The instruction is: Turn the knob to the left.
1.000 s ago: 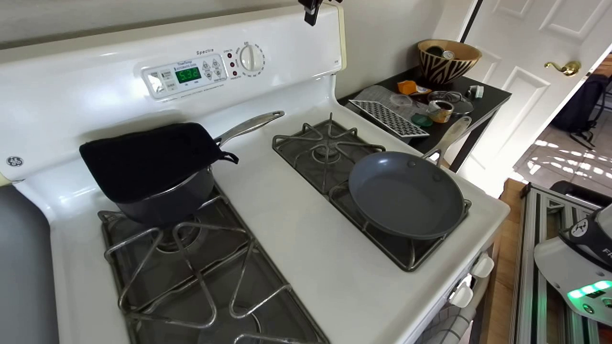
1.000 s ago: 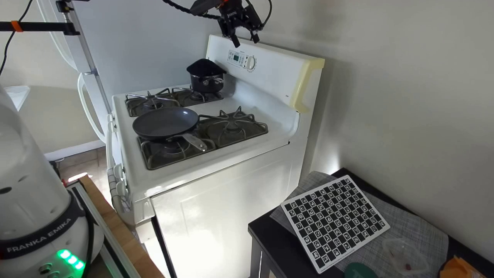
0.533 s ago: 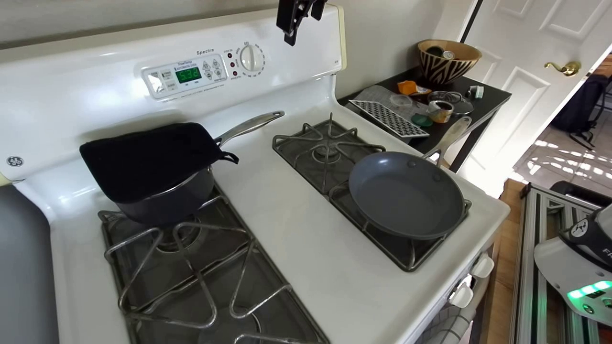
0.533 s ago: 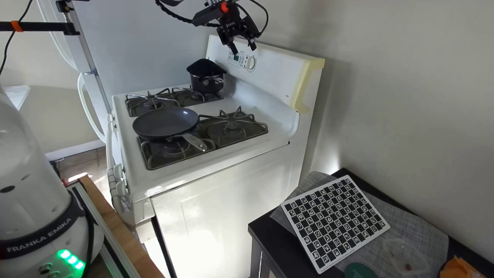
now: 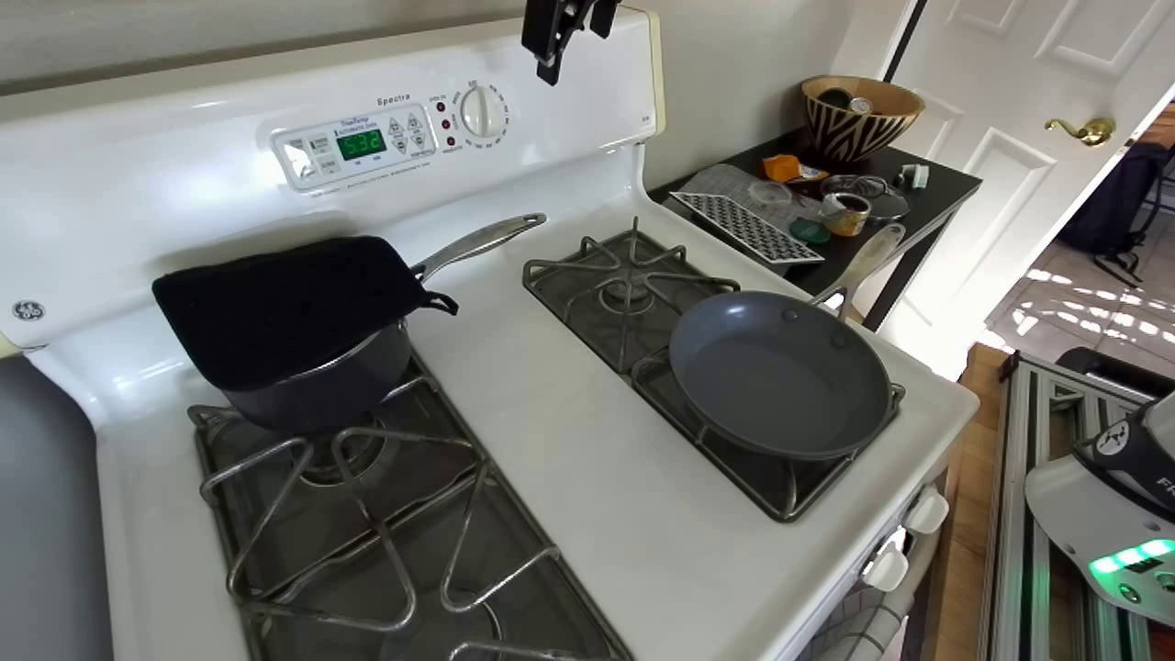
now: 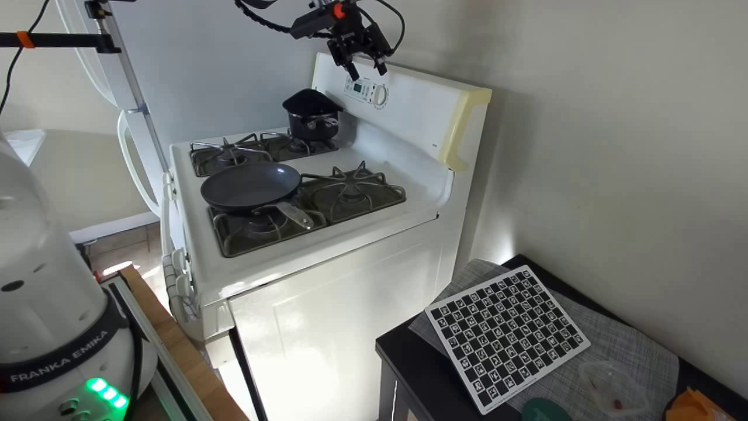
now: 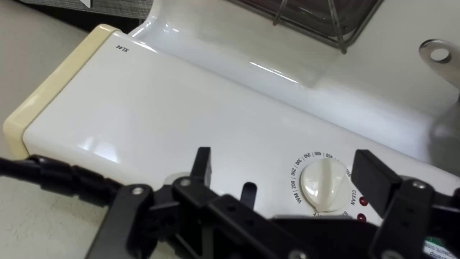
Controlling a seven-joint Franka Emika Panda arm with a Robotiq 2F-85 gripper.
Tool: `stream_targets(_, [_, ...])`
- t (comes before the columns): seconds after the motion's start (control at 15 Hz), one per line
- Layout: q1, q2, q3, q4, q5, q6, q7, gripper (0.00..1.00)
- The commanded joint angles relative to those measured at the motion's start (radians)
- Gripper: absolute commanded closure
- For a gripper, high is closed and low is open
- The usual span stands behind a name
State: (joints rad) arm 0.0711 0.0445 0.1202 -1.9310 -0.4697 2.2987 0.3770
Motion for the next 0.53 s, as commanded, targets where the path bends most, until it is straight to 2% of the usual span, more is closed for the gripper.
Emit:
stream_targets(0.0, [0.028,0.029,-0.006,0.010,0.024,0.033,0.040,0.00])
stream_targets(0.47, [0.061,0.099,-0.023,0.030,-0.027,0.076,0.148,0.00])
